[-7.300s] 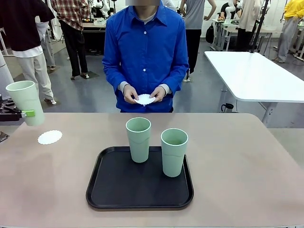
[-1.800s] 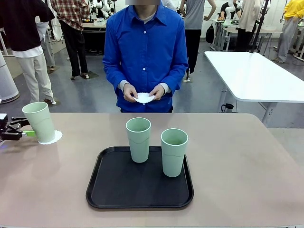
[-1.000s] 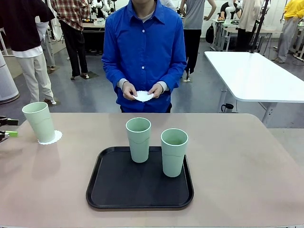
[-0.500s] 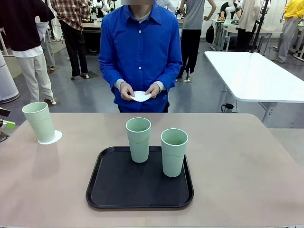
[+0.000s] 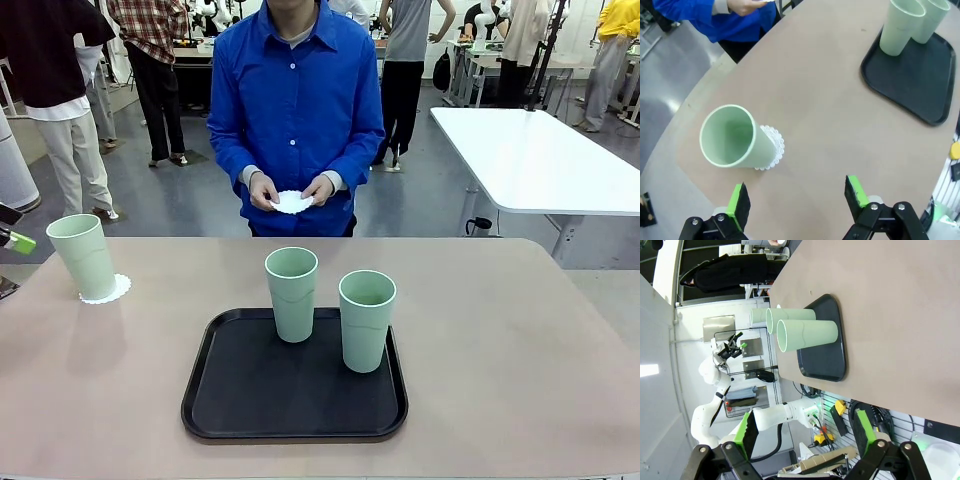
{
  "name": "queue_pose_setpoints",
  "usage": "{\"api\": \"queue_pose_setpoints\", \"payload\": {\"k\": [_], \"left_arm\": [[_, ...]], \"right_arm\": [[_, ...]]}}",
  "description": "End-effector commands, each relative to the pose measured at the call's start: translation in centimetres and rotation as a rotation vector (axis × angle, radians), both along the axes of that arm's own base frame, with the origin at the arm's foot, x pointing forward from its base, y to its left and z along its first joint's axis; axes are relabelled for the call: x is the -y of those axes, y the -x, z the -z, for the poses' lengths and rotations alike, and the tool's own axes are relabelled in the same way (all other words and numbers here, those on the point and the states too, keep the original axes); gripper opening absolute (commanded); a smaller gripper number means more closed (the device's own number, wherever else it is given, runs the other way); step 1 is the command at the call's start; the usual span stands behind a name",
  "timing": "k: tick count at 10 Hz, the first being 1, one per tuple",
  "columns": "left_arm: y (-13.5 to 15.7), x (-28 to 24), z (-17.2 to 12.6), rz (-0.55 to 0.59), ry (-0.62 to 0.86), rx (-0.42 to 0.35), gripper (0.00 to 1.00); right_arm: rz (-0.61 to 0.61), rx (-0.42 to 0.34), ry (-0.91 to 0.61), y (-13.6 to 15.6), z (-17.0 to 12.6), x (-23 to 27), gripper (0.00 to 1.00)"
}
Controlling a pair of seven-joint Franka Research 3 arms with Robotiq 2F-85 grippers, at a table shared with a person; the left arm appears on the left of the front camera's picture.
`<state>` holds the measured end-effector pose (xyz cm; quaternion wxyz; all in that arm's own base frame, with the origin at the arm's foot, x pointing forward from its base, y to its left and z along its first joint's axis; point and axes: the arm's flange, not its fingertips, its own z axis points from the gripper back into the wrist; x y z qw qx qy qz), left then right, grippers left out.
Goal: Place coasters on the table and set cups on them.
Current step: Pick up one Reusable plastic cup and place it on a coaster set by the human.
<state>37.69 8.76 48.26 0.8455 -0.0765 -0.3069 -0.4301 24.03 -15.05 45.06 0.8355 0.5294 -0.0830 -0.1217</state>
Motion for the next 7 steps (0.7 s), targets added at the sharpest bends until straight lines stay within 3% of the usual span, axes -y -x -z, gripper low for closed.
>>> {"api": "queue_pose_setpoints", "payload": {"k": [1, 4, 6, 7], "left_arm": [[2.1, 2.0, -0.6, -0.013, -0.113, -0.042, 1.00], [3.5, 3.4, -1.0, -0.026, -0.285, -0.107, 1.00], [3.8, 3.1, -1.2, -0.026, -0.271, -0.091, 1.00], [2.2, 2.6, -1.9, -0.025, -0.279, -0.081, 1.00]], "right_arm": [[-0.002, 0.012, -0.011, 0.0, 0.0, 0.1, 1.00], [-0.002, 0.012, -0.011, 0.0, 0.0, 0.1, 1.00], [-0.002, 0.012, -0.011, 0.0, 0.0, 0.1, 1.00], [-0.002, 0.012, -0.011, 0.0, 0.0, 0.1, 1.00]]}}
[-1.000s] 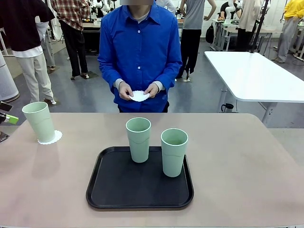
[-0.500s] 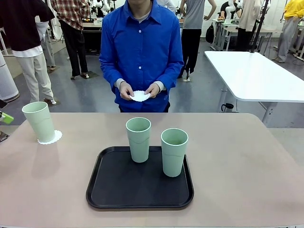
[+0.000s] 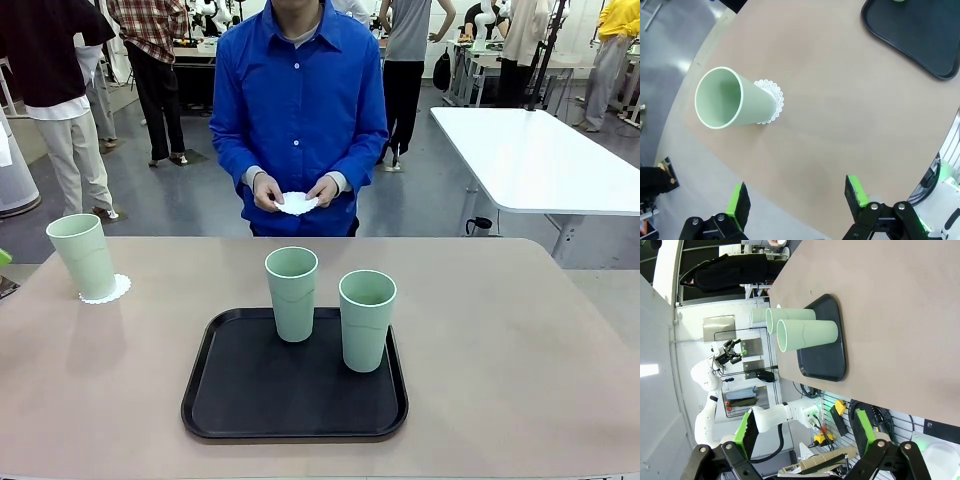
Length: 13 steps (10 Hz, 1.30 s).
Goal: Place coasters on the table and set cups on them.
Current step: Pick up one Reusable plastic cup and place it on a coaster set by the human, then take one Reusable plastic cup from the Flat Tray and place it on a coaster set by the human.
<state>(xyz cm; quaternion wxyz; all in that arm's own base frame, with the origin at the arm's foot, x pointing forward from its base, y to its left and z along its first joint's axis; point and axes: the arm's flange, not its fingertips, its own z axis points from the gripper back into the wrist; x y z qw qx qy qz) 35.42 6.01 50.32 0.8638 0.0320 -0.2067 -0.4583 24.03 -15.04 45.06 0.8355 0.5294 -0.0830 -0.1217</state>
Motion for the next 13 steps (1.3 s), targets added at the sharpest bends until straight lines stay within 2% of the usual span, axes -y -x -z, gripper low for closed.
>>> {"api": "queue_pose_setpoints", "payload": {"k": [1, 7, 8, 9, 10, 11, 12, 13], "left_arm": [[-0.1, -0.1, 0.2, -0.005, 0.012, 0.003, 1.00], [-0.1, -0.3, 0.3, 0.017, 0.028, -0.001, 1.00], [0.1, 0.4, 0.3, -0.293, 0.263, -0.030, 1.00], [1.0, 1.1, 1.4, -0.514, 0.341, -0.049, 1.00], [2.1, 2.0, 2.3, -0.655, 0.342, -0.184, 1.00], [3.6, 2.4, 3.2, -0.714, 0.319, -0.198, 1.00], [4.5, 2.9, 3.6, -0.714, 0.281, -0.182, 1.00], [0.3, 0.3, 1.2, -0.534, 0.276, -0.164, 1.00]], "right_arm": [[-0.002, 0.012, -0.011, 0.0, 0.0, 0.1, 1.00], [-0.002, 0.012, -0.011, 0.0, 0.0, 0.1, 1.00], [-0.002, 0.012, -0.011, 0.0, 0.0, 0.1, 1.00], [-0.002, 0.012, -0.011, 0.0, 0.0, 0.1, 1.00], [-0.002, 0.012, -0.011, 0.0, 0.0, 0.1, 1.00], [-0.002, 0.012, -0.011, 0.0, 0.0, 0.1, 1.00], [-0.002, 0.012, -0.011, 0.0, 0.0, 0.1, 1.00], [-0.002, 0.012, -0.011, 0.0, 0.0, 0.1, 1.00]]}}
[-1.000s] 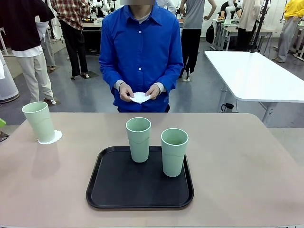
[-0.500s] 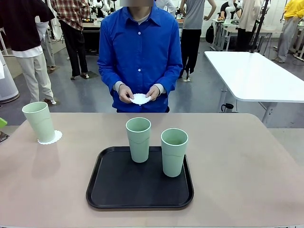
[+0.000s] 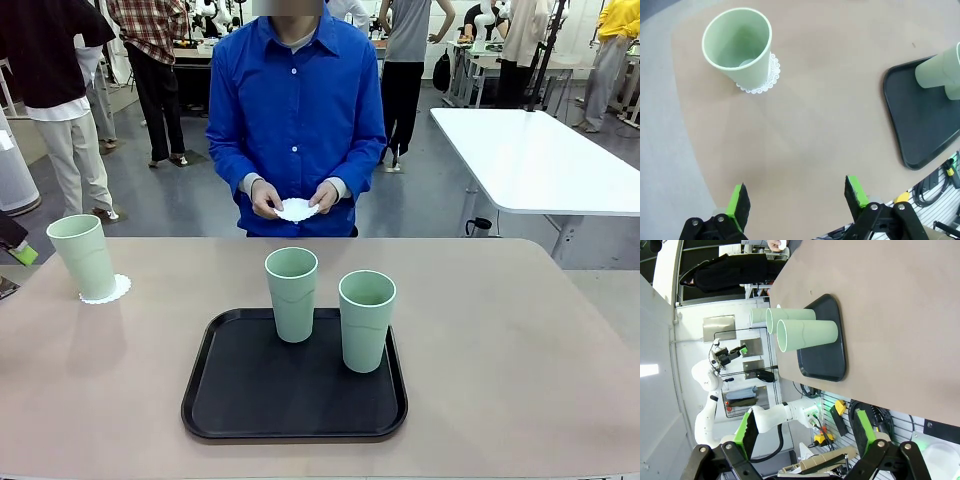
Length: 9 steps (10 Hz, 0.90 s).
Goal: Place coasters on the table and set cups on them.
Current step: Take one Reusable plastic cup from the Flat Tray and place it on a coaster set by the human.
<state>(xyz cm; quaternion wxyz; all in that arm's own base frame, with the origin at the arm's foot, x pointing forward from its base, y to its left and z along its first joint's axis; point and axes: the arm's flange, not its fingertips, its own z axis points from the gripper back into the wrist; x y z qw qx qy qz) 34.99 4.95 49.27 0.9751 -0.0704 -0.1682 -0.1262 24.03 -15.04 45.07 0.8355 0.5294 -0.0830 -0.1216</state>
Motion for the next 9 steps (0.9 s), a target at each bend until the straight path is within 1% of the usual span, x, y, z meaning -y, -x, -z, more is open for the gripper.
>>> {"api": "queue_pose_setpoints", "payload": {"k": [1, 2, 3, 4, 5, 6, 8, 9], "left_arm": [[0.0, -0.2, 0.1, 0.004, -0.001, 0.001, 1.00], [-0.2, -2.6, -1.4, 0.142, 0.346, -0.072, 1.00], [-0.3, -6.8, -2.2, 0.285, 0.700, -0.074, 1.00], [-0.7, -10.2, -1.8, 0.334, 0.916, -0.099, 1.00], [-1.2, -12.6, -0.8, 0.331, 1.002, -0.136, 1.00], [-1.6, -14.0, -0.1, 0.332, 1.024, -0.174, 1.00], [-1.9, -17.4, 1.4, 0.273, 1.077, -0.222, 1.00], [-2.2, -19.3, 2.9, 0.237, 1.112, -0.251, 1.00]], "right_arm": [[-0.002, 0.012, -0.011, 0.0, 0.0, 0.1, 1.00], [-0.002, 0.012, -0.011, 0.0, 0.0, 0.1, 1.00], [-0.002, 0.012, -0.011, 0.0, 0.0, 0.1, 1.00], [-0.002, 0.012, -0.011, 0.0, 0.0, 0.1, 1.00], [-0.002, 0.012, -0.011, 0.0, 0.0, 0.1, 1.00], [-0.002, 0.012, -0.011, 0.0, 0.0, 0.1, 1.00], [-0.002, 0.012, -0.011, 0.0, 0.0, 0.1, 1.00], [-0.002, 0.012, -0.011, 0.0, 0.0, 0.1, 1.00]]}}
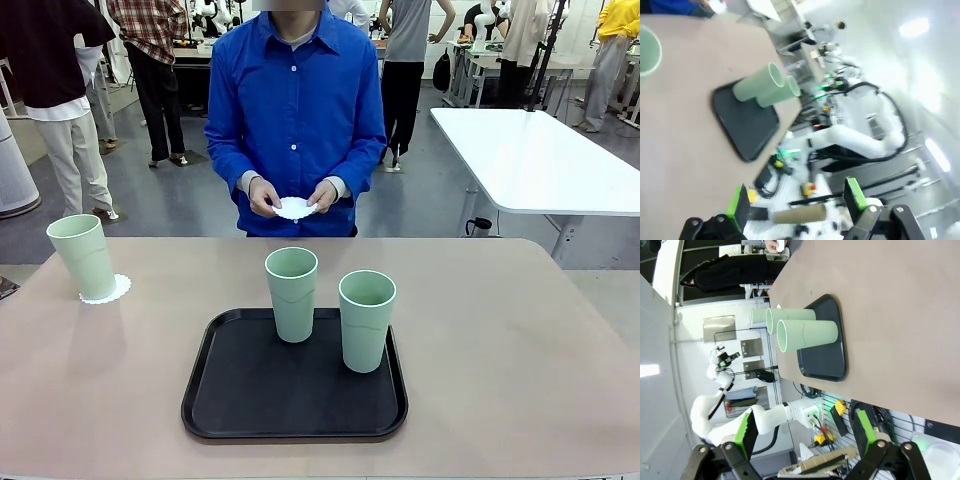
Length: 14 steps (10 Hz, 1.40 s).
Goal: Place coasters on the table and set cups on them.
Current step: Take one Reusable plastic cup from the Flat Tray and place it on a coaster set by the human.
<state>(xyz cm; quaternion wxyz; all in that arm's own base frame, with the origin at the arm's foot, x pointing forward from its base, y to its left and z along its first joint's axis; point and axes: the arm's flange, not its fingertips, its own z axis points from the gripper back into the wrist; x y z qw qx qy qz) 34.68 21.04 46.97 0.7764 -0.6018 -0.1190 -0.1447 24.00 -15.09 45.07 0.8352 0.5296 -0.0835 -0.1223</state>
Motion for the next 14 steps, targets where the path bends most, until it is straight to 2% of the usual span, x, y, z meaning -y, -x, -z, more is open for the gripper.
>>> {"api": "queue_pose_setpoints", "payload": {"k": [1, 3, 6, 7, 8, 14], "left_arm": [[-2.9, -5.4, 2.3, -0.036, 0.024, -0.130, 1.00], [-2.9, -7.9, 3.7, -0.096, 0.051, -0.152, 1.00], [-2.7, -8.3, 4.2, -0.147, 0.031, -0.117, 1.00], [-2.6, -8.0, 3.9, -0.140, 0.021, -0.103, 1.00], [-2.3, -9.2, 4.8, -0.130, 0.039, -0.151, 1.00], [-2.3, -9.2, 4.8, -0.130, 0.039, -0.151, 1.00]], "right_arm": [[-0.003, 0.012, -0.010, 0.0, 0.0, 0.0, 1.00], [-0.003, 0.012, -0.010, 0.0, 0.0, 0.0, 1.00], [-0.003, 0.012, -0.010, 0.0, 0.0, 0.0, 1.00], [-0.003, 0.012, -0.010, 0.0, 0.0, 0.0, 1.00], [-0.003, 0.012, -0.010, 0.0, 0.0, 0.0, 1.00], [-0.003, 0.012, -0.010, 0.0, 0.0, 0.0, 1.00]]}}
